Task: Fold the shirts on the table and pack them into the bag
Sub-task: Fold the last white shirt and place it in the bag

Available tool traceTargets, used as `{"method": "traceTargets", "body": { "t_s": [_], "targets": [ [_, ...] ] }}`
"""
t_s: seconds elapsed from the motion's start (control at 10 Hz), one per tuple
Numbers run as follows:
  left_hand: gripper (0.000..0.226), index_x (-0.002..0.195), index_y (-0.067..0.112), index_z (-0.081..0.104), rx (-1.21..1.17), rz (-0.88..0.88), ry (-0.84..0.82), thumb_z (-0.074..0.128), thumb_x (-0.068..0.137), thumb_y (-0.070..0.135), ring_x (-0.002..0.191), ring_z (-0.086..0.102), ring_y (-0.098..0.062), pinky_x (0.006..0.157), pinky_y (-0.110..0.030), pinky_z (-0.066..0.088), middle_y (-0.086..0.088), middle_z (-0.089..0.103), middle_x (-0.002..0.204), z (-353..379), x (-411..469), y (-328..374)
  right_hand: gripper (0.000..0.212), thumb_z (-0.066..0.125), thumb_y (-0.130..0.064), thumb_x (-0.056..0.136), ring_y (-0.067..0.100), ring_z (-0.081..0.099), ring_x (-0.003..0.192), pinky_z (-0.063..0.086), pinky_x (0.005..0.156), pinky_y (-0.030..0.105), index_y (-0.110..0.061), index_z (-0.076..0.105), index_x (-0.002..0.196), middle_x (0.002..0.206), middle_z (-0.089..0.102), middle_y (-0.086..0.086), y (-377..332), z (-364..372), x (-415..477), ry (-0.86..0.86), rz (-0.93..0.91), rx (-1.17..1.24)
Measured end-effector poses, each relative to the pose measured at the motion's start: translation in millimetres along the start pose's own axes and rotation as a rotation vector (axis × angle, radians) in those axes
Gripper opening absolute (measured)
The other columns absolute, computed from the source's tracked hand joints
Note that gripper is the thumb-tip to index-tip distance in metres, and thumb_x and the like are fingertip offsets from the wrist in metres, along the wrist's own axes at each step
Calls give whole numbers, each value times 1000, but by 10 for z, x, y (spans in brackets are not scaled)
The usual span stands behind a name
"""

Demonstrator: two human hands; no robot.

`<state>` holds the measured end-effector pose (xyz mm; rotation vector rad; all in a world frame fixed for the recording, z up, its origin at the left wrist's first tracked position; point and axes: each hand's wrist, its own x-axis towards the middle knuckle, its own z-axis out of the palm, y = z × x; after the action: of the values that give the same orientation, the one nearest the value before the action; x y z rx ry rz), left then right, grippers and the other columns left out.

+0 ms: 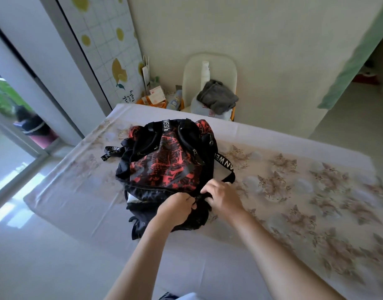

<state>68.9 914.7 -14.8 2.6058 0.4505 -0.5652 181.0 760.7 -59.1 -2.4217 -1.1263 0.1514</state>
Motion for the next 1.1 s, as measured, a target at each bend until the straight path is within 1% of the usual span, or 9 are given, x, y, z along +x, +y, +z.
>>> {"method": "traceTargets", "body": {
  "t_s": [0.2, 0.3, 0.4, 0.5, 0.6, 0.7, 0.9, 1.0, 1.1],
  "targets": [
    [37, 139, 7, 45, -24, -142, 9, 33, 103, 5, 134, 35, -16, 112, -22, 23, 1, 42, 147, -238, -312, -535, 13, 68, -18, 83, 21, 58, 92, 42, 88, 39, -29, 74, 87, 96, 61, -7, -56, -118, 162, 81, -85, -162],
    [25, 106, 19, 64, -138, -119, 28, 40, 104, 18, 98, 61, -9, 82, -15, 46, 5, 66, 104, -219, -383, -493, 29, 64, -26, 74, 20, 53, 101, 41, 95, 39, -24, 68, 103, 106, 58, -4, -484, -60, 207, -7, -246, -126],
    [27, 118, 17, 61, 16, -40, 35, 39, 103, 13, 107, 58, -12, 87, -20, 44, 4, 62, 111, -278, -392, -601, 33, 70, -40, 85, 18, 57, 107, 32, 104, 38, -22, 66, 113, 111, 65, -6, -742, 72, 273, -225, -262, -137],
    [39, 140, 7, 42, 64, 4, 17, 33, 103, 5, 132, 37, -20, 106, -25, 28, -1, 44, 141, -386, -440, -881, 27, 72, -45, 86, 14, 61, 100, 32, 100, 36, -23, 69, 101, 102, 67, -10, -678, 30, 336, -221, -189, -145],
    [32, 125, 11, 54, -16, -155, -47, 36, 100, 2, 117, 49, -16, 92, -19, 36, 3, 53, 119, -494, -492, -1230, 26, 66, -47, 90, 15, 60, 101, 32, 99, 37, -25, 66, 103, 106, 66, -10, -716, -26, 384, -302, -133, -246],
    [26, 85, 23, 63, -223, -207, 78, 45, 103, 19, 70, 60, -3, 62, -12, 43, 12, 62, 76, -523, -529, -1443, 27, 57, -40, 91, 21, 58, 108, 32, 101, 40, -25, 60, 113, 110, 65, -4, -942, 18, 474, -342, -134, -357],
    [30, 70, 28, 60, -232, -51, 27, 47, 98, 27, 75, 58, -14, 72, -32, 49, 10, 62, 75, -541, -332, -1703, 45, 68, -44, 87, 22, 56, 114, 45, 90, 35, -21, 57, 124, 123, 60, -1, -1715, 295, 745, -439, -111, -160],
    [32, 74, 25, 68, -273, 22, 14, 51, 91, 46, 70, 61, -14, 65, -34, 50, 3, 68, 77, -546, -345, -1867, 37, 73, -37, 86, 22, 58, 109, 46, 82, 31, -19, 63, 116, 118, 61, 0, -1872, 345, 867, -470, 29, -147],
    [32, 81, 13, 69, -329, 3, 65, 52, 96, 36, 64, 53, -14, 59, -27, 40, -7, 68, 82, -586, -342, -2146, 23, 74, -36, 86, 19, 60, 101, 51, 82, 32, -21, 67, 102, 104, 60, -4, -1825, 279, 850, -509, 86, -144]
  ]
}}
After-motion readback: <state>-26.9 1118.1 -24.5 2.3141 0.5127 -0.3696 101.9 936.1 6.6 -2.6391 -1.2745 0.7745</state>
